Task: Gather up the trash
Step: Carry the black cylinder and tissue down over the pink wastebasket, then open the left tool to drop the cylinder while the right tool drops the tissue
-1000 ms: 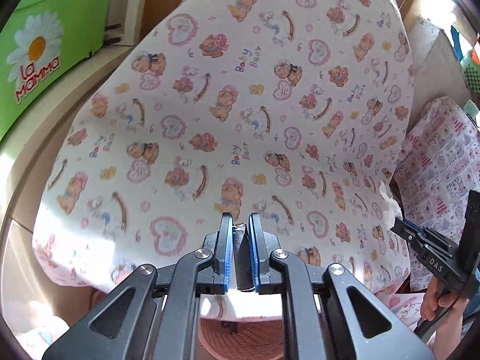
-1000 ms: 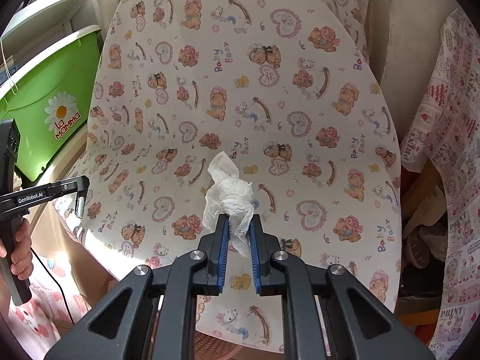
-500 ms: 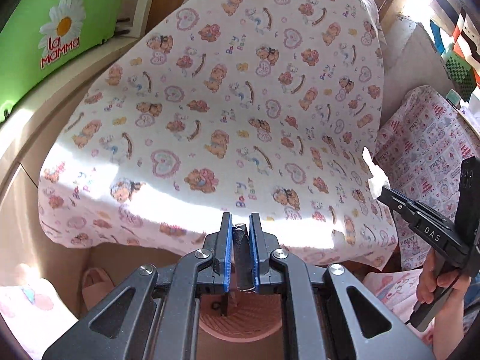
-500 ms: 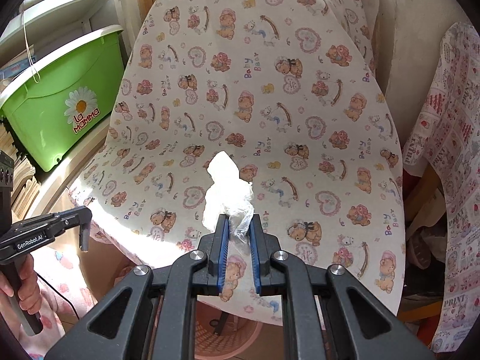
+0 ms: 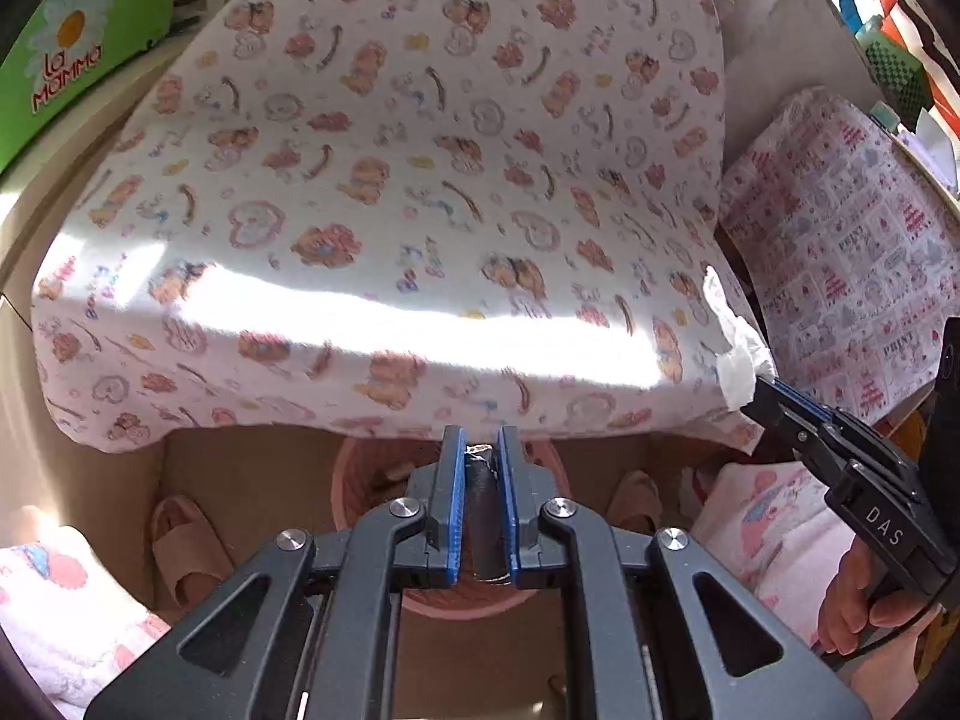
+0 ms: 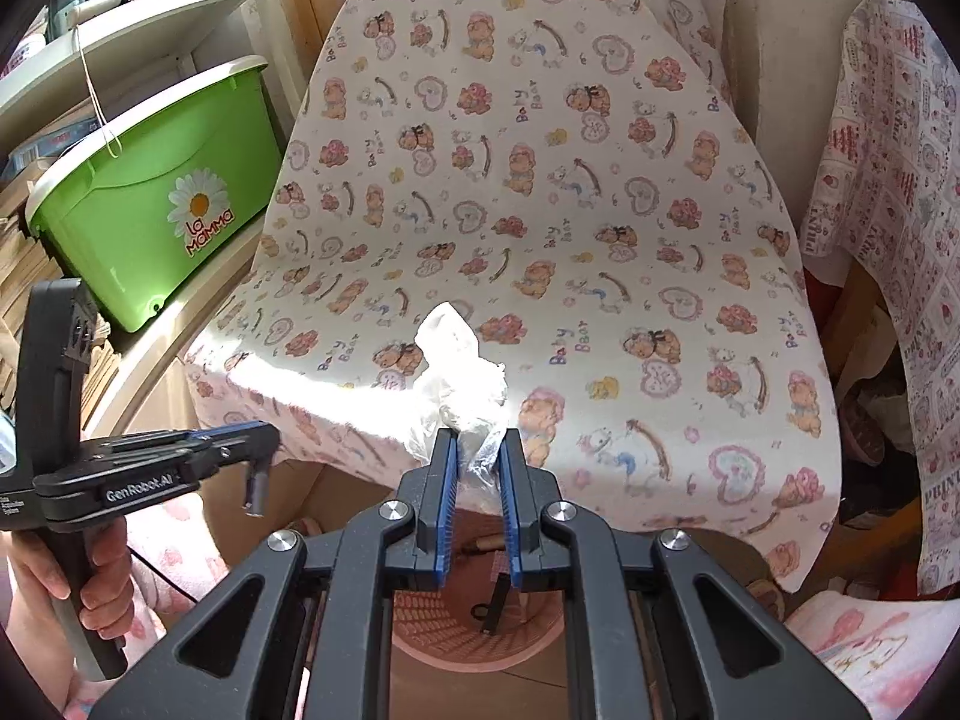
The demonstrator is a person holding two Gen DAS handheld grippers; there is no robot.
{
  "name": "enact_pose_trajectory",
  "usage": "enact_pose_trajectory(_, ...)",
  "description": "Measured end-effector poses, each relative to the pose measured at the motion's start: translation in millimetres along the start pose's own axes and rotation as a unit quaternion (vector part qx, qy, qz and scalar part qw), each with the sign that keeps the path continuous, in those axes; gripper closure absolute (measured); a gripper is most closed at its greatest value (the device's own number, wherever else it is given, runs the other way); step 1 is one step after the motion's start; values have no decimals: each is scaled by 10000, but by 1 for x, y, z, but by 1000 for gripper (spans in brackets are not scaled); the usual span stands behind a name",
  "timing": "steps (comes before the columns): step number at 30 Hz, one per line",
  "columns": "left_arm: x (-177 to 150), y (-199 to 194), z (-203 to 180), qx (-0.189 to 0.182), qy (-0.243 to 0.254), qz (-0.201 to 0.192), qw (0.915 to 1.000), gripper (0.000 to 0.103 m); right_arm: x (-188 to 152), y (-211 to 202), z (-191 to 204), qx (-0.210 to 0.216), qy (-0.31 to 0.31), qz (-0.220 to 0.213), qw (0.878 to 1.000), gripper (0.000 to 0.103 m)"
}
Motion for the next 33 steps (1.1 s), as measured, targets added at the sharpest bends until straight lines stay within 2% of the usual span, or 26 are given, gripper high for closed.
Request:
enact_pose_trajectory(2,-12,8,-3,-127,-121,170,9997,93,-16,4,2,120,85,253,9996,90)
enact_pose_trajectory(4,-22,17,-2,-101,-205,349,9991,93,-34,12,6,226,88,566,9981,90)
enact_pose_trajectory(7,-32,32,5,124,-231,568,9980,93,-52,30,4,-113,-96,862,9962,90)
enact_pose_trajectory(9,-38,44,12,377,-185,752,9963,93,-61,42,-4,-446,-111,896,9949,90)
enact_pose_trajectory(11,-47,55,17,524,-178,912,9943,93,-74,53,-7,-509,-144,1151,9919,90)
enact_pose_trajectory(17,-57,75,14,342,-292,1059,9934,93,-110,90,-16,-634,-80,1871,9803,90)
enact_pose_trajectory(21,-58,87,18,628,-165,1140,9914,92,-121,110,-26,-753,73,2129,9741,90)
enact_pose_trajectory(24,-70,103,24,587,-337,1338,9887,92,-127,122,-33,-882,135,2179,9719,90)
enact_pose_trajectory(28,-83,122,31,799,-389,1530,9842,91,-138,141,-47,-1058,272,2372,9653,90)
enact_pose_trajectory(31,-90,131,32,893,-352,1624,9820,91,-144,149,-55,-1167,325,2576,9586,84)
enact_pose_trajectory(33,-93,133,31,874,-324,1667,9816,91,-142,149,-58,-1148,420,2536,9595,81)
Point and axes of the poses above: each gripper's, at about its wrist camera, not at the fingertips, and y roughly the way its jaws point, z to its left, x to its top, the point moved 9 cm from there along y, roughly the way its jaws point, and after that the axes turned 14 degrees about y, right-handed, at the moved point
